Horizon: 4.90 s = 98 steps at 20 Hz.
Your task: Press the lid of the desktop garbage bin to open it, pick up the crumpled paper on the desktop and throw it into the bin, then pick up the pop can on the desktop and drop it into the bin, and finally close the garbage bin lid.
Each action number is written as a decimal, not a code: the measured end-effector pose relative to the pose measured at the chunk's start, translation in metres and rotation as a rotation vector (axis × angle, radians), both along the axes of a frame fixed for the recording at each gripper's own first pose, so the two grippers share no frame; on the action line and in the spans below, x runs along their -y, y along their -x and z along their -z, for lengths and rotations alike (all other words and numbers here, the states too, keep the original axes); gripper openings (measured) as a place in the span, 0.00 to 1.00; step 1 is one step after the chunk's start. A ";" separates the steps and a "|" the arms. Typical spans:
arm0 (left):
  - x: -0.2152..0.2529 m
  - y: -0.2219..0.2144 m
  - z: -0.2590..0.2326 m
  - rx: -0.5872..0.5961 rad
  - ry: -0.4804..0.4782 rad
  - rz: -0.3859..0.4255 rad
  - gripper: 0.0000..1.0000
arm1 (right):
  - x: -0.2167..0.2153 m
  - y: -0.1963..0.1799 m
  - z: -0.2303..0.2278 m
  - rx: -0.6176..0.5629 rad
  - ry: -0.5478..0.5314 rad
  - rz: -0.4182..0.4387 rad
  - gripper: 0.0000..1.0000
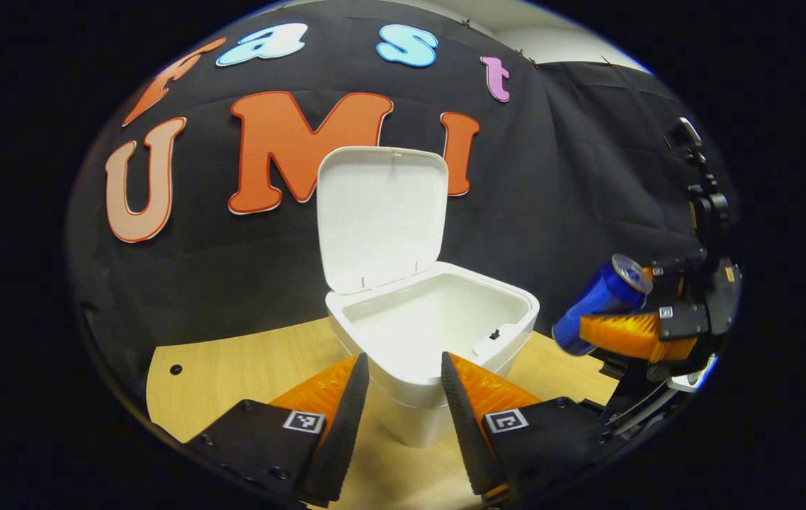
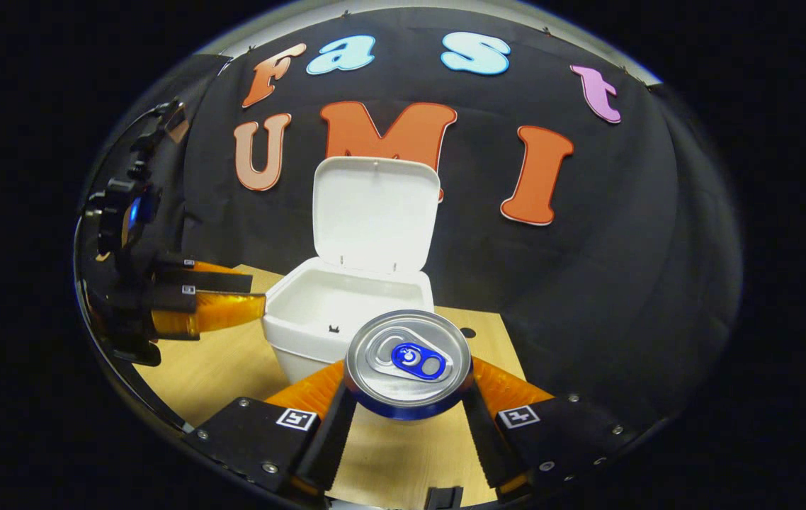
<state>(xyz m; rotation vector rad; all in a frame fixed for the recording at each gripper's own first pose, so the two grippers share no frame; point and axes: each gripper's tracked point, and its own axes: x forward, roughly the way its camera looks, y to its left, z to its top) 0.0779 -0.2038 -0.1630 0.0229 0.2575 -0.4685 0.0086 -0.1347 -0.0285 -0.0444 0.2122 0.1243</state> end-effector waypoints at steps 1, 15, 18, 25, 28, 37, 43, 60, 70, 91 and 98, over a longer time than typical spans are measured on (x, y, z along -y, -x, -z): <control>-0.007 0.000 0.000 0.003 -0.002 -0.018 0.69 | 0.002 -0.004 -0.011 0.013 0.004 -0.004 0.78; -0.122 0.021 0.017 -0.036 0.034 -0.313 0.87 | -0.016 -0.069 -0.049 0.077 0.046 -0.066 0.78; -0.138 0.026 0.019 -0.036 0.026 -0.360 0.92 | -0.024 -0.080 -0.040 0.058 0.063 -0.080 0.78; -0.148 0.038 0.021 -0.008 -0.024 -0.406 0.92 | -0.031 -0.088 -0.010 -0.014 0.076 -0.113 0.78; -0.140 0.039 0.024 -0.024 -0.010 -0.407 0.90 | -0.032 -0.086 0.001 -0.035 0.076 -0.126 0.79; -0.142 0.045 0.013 -0.016 -0.015 -0.412 0.92 | -0.032 -0.093 0.011 -0.060 0.067 -0.128 0.84; -0.147 0.020 0.011 0.009 -0.014 -0.381 0.92 | -0.030 -0.098 -0.009 -0.027 0.065 -0.088 0.83; -0.202 0.000 0.017 0.028 -0.020 -0.418 0.92 | -0.054 -0.172 -0.174 0.247 0.090 -0.044 0.83; -0.225 -0.003 0.024 0.011 -0.018 -0.459 0.92 | -0.067 -0.201 -0.205 0.252 -0.003 -0.040 0.83; -0.232 0.013 0.029 -0.015 -0.022 -0.456 0.92 | -0.091 -0.118 -0.088 -0.071 -0.130 -0.100 0.83; -0.231 0.020 0.034 -0.032 -0.029 -0.446 0.92 | -0.091 -0.096 -0.032 -0.129 -0.104 -0.070 0.83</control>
